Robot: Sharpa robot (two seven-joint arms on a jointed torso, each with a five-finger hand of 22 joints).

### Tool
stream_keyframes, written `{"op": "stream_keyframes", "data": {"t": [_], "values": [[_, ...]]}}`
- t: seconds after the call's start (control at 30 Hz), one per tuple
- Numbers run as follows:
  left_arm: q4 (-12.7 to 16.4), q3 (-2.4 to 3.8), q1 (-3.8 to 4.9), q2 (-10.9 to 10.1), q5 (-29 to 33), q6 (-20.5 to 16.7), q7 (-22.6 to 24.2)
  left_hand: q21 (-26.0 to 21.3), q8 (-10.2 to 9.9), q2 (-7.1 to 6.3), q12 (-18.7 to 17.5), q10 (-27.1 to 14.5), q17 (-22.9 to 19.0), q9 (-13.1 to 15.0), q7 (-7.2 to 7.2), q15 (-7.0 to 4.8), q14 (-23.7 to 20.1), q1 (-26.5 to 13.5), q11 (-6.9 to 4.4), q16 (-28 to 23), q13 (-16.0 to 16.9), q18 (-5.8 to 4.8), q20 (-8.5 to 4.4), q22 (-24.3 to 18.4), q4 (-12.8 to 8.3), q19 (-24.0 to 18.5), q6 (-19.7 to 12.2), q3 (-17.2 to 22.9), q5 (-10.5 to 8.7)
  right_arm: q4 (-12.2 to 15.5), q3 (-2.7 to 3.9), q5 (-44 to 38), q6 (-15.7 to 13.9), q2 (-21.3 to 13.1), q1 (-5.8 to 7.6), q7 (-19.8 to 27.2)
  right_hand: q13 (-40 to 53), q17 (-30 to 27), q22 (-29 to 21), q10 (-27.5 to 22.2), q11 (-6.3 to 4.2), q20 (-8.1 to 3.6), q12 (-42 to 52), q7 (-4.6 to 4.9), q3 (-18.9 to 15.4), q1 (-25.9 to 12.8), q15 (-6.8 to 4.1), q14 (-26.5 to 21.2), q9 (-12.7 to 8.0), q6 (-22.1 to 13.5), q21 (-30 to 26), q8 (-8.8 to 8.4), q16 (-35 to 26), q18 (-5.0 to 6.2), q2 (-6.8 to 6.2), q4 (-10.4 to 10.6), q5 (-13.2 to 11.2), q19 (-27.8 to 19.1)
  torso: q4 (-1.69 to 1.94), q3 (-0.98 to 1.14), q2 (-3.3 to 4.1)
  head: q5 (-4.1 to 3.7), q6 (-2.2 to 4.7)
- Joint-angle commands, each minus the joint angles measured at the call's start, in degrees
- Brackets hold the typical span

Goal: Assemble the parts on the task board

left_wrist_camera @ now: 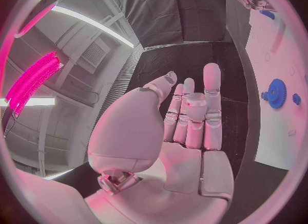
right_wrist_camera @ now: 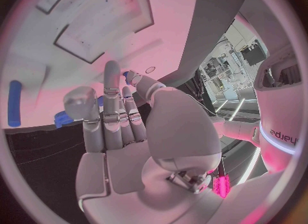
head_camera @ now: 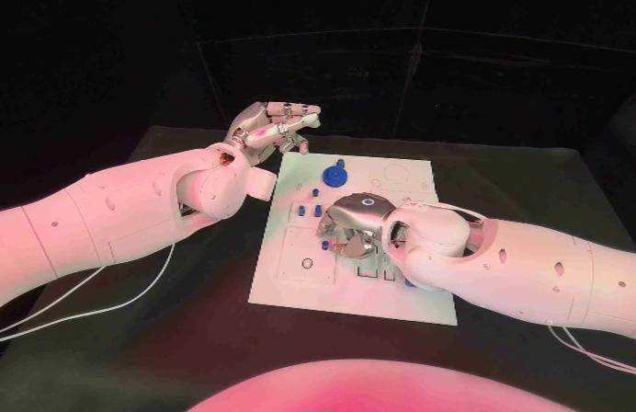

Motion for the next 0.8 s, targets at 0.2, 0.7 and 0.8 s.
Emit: {"op": "stream_keyframes", "data": {"t": [0.2, 0.7, 0.8], "values": [[0.1, 0.04, 0.09, -0.2, 0.2, 0.9, 0.2, -0.2, 0.2, 0.05, 0.3, -0.5, 0.0, 0.0, -0.02, 0.34, 0.1, 0.1, 0.05, 0.1, 0.1, 0.33, 0.21, -0.1, -0.1, 0.3, -0.3, -0.3, -0.19, 5.7, 0.1, 1.0, -9.5, -5.5, 0.15, 2.0, 0.3, 0.2, 0.2, 0.7, -0.34, -0.06, 1.6, -0.18, -1.3, 0.1, 0.18, 0.2, 0.3, -0.2, 0.0, 0.3, -0.4, 0.42, -0.84, 0.3, 1.0, -0.1, -0.07, 0.01, -0.02, -0.22, 0.41], [-0.1, 0.02, 0.09, -0.3, 0.2, 1.2, 0.2, -0.2, 0.2, 0.07, 0.4, -0.6, 0.1, 0.0, 0.0, 0.36, 0.1, 0.1, 0.08, 0.1, 0.1, 0.32, 0.23, -0.1, -0.1, 0.3, -0.4, -0.4, -0.19, 6.7, 1.9, 14.6, -4.3, -16.1, 6.17, 1.3, 0.4, 0.5, 0.6, 2.0, -0.9, -0.23, 4.5, -0.54, -5.1, -0.8, -0.09, 0.4, 0.3, 0.2, 0.4, 0.29, -0.7, 0.27, -2.46, 1.5, 2.9, 0.4, -0.12, -0.05, 0.04, -1.89, 1.58], [-0.2, 0.01, 0.09, -0.2, 0.2, 1.3, 0.1, -0.2, 0.2, 0.07, 0.4, -0.6, 0.1, 0.0, 0.0, 0.36, 0.1, 0.1, 0.08, 0.1, 0.1, 0.32, 0.23, -0.1, -0.1, 0.3, -0.4, -0.4, -0.19, 6.3, 1.93, 14.5, -3.0, -17.0, 6.66, 0.8, 0.5, 0.5, 0.5, 1.9, -0.93, -0.25, 5.1, -0.47, -6.3, -0.8, -0.1, 0.4, 0.3, 0.3, 0.4, 0.31, -0.8, 0.27, -2.76, 1.7, 3.4, 0.4, -0.1, -0.06, 0.04, -2.14, 1.64]]}}
